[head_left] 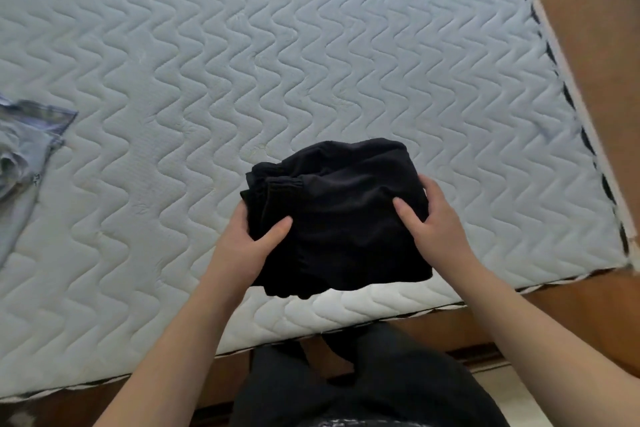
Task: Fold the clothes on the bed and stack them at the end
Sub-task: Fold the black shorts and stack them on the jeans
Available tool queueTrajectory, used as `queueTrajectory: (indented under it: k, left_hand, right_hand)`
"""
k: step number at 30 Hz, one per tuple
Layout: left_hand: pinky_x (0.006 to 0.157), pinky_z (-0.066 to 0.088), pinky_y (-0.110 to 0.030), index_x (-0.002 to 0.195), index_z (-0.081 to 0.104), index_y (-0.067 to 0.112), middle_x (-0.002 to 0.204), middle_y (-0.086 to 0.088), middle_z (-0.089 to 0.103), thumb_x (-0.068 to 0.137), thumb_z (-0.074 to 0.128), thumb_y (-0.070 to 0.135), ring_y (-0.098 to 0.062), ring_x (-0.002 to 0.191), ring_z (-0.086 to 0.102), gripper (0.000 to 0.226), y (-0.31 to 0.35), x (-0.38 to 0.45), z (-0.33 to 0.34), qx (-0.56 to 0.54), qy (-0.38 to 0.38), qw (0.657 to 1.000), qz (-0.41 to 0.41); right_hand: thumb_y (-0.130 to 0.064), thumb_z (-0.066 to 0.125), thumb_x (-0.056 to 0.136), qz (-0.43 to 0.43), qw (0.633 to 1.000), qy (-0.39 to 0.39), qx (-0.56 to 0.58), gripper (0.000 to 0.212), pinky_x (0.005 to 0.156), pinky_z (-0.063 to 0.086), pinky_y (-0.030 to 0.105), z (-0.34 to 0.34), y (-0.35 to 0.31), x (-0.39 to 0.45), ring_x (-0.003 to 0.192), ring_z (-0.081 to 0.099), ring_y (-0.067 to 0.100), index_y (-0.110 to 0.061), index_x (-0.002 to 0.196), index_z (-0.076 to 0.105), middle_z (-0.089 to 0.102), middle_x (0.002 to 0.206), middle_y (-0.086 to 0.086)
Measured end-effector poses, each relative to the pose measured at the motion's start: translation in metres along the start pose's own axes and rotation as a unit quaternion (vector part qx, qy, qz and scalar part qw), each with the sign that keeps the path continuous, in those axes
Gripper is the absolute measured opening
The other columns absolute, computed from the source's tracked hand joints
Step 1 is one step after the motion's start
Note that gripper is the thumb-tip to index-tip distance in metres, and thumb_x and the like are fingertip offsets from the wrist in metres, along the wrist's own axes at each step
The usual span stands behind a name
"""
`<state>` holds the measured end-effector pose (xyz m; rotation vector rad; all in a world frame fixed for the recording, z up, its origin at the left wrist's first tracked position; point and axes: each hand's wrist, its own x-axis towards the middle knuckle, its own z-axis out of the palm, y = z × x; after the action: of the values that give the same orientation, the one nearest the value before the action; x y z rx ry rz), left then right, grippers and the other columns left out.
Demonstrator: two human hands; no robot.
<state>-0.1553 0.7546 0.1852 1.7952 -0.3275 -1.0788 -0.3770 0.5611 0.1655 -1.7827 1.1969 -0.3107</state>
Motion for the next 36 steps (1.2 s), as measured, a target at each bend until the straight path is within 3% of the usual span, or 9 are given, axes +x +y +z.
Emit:
queueTrajectory:
  k: [4, 9, 14, 19, 23, 28, 31, 36]
  left_hand:
    - [0.084, 0.051, -0.027, 0.104, 0.055, 0.059, 0.103, 0.029, 0.067, 0.077, 0.067, 0.056, 0.008, 0.094, 0.064, 0.03, 0.028, -0.039, 0.012, 0.059, 0.029, 0.997, 0.044]
    - [0.073, 0.042, -0.017, 0.095, 0.046, 0.068, 0.095, 0.043, 0.059, 0.088, 0.06, 0.047, 0.022, 0.087, 0.055, 0.027, 0.049, -0.069, 0.014, 0.118, 0.023, 0.988, 0.098]
    - [0.068, 0.045, -0.02, 0.096, 0.041, 0.066, 0.095, 0.029, 0.063, 0.09, 0.064, 0.045, 0.016, 0.083, 0.058, 0.031, 0.053, -0.082, 0.003, 0.157, -0.029, 0.979, 0.13]
    - [0.068, 0.048, -0.021, 0.1, 0.038, 0.071, 0.092, 0.033, 0.065, 0.086, 0.068, 0.046, 0.014, 0.083, 0.061, 0.041, 0.065, -0.087, 0.012, 0.186, -0.113, 0.961, 0.168]
    - [0.081, 0.055, -0.031, 0.107, 0.041, 0.068, 0.102, 0.027, 0.067, 0.08, 0.072, 0.052, 0.003, 0.091, 0.066, 0.045, 0.076, -0.091, 0.039, 0.2, -0.209, 0.939, 0.184]
    - [0.089, 0.058, -0.039, 0.122, 0.047, 0.056, 0.114, 0.017, 0.068, 0.069, 0.082, 0.048, -0.006, 0.104, 0.068, 0.064, 0.089, -0.097, 0.08, 0.208, -0.365, 0.889, 0.181]
    - [0.089, 0.057, -0.039, 0.117, 0.049, 0.057, 0.113, 0.02, 0.068, 0.073, 0.079, 0.047, -0.005, 0.103, 0.067, 0.055, 0.091, -0.1, 0.117, 0.226, -0.39, 0.87, 0.202]
    - [0.086, 0.059, -0.039, 0.112, 0.049, 0.061, 0.108, 0.023, 0.067, 0.079, 0.074, 0.044, -0.001, 0.098, 0.067, 0.045, 0.092, -0.103, 0.188, 0.235, -0.407, 0.859, 0.205]
  right_hand:
    - [-0.042, 0.062, 0.092, -0.015, 0.999, 0.033, 0.0, 0.038, 0.076, 0.037, -0.003, -0.038, -0.029, -0.043, 0.099, 0.053, -0.019, -0.043, 0.127, 0.047, 0.059, 0.11, -0.032]
    - [-0.043, 0.06, 0.093, -0.023, 0.996, 0.081, 0.013, 0.042, 0.077, 0.037, -0.003, -0.05, -0.048, -0.102, 0.101, 0.052, -0.021, -0.042, 0.132, 0.044, 0.059, 0.114, -0.031]
    - [-0.047, 0.058, 0.093, 0.018, 0.987, 0.155, 0.041, 0.044, 0.081, 0.04, 0.006, -0.037, -0.049, -0.161, 0.107, 0.052, -0.017, -0.043, 0.134, 0.042, 0.056, 0.117, -0.031]
    - [-0.048, 0.058, 0.092, 0.073, 0.964, 0.253, 0.045, 0.046, 0.09, 0.045, 0.018, -0.03, -0.044, -0.213, 0.108, 0.056, -0.005, -0.039, 0.135, 0.045, 0.06, 0.122, -0.022]
    - [-0.046, 0.059, 0.093, 0.108, 0.936, 0.334, 0.041, 0.049, 0.094, 0.046, 0.023, -0.041, -0.037, -0.244, 0.109, 0.057, 0.002, -0.032, 0.138, 0.048, 0.061, 0.122, -0.016]
    - [-0.045, 0.056, 0.094, 0.134, 0.904, 0.406, 0.02, 0.046, 0.085, 0.037, 0.007, -0.064, -0.026, -0.267, 0.104, 0.05, -0.008, -0.033, 0.137, 0.047, 0.055, 0.117, -0.025]
    - [-0.046, 0.056, 0.094, 0.156, 0.886, 0.435, 0.028, 0.046, 0.081, 0.032, -0.002, -0.08, -0.011, -0.276, 0.097, 0.047, -0.017, -0.033, 0.137, 0.047, 0.054, 0.115, -0.028]
    - [-0.046, 0.055, 0.094, 0.194, 0.864, 0.461, 0.055, 0.044, 0.08, 0.033, 0.0, -0.111, 0.025, -0.278, 0.094, 0.048, -0.021, -0.034, 0.136, 0.047, 0.055, 0.116, -0.028]
